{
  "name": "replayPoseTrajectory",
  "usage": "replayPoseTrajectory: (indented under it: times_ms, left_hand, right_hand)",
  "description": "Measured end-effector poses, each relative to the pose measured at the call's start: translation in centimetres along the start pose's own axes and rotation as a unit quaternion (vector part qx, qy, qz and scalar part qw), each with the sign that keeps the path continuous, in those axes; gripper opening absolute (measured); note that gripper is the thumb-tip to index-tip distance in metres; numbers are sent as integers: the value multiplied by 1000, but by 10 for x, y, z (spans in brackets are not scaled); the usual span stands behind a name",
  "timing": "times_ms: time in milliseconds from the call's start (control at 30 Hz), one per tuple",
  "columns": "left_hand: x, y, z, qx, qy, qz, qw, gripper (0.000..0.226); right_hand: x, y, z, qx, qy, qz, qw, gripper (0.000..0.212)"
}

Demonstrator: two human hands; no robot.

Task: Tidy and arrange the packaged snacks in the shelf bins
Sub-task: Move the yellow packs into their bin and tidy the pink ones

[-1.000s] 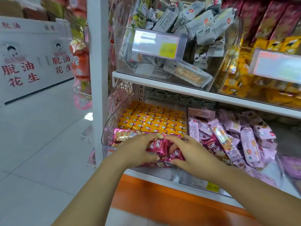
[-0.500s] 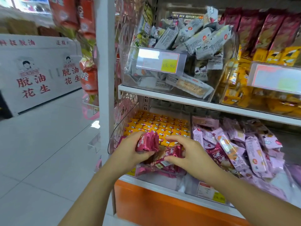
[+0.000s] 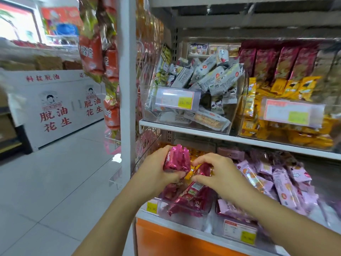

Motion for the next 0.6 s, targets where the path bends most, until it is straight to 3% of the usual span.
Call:
replayPoseTrajectory:
  times_ms: [167, 267, 367, 467, 600]
  left_hand:
    - [0, -55, 13, 45, -7, -47, 998, 32]
    - [-2, -94, 18, 60, -17, -79, 995, 35]
    - [-4, -133, 18, 65, -14, -114, 991, 37]
    - [-11, -177, 16, 86, -11, -165, 982, 34]
    - [-17, -234, 15, 109, -16, -234, 966, 35]
  right_hand:
    - [-14, 17, 46, 15, -91, 37, 995, 19]
    - [-28, 31, 76, 12, -128, 61, 990, 31]
    - [-46, 45, 107, 6, -156, 83, 984, 29]
    - [-67, 61, 136, 42, -169, 100, 980, 51]
    - [-93, 79, 176, 33, -213, 150, 965, 64]
Point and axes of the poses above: each hand's wrist, its own x-axis towards the middle knuckle, its own z-axis out of the back of the hand, y = z × x, the point moved 6 cm from there along x, towards the middle knuckle, and after that the axes turned 1 degree about x, right-handed, at the moved point
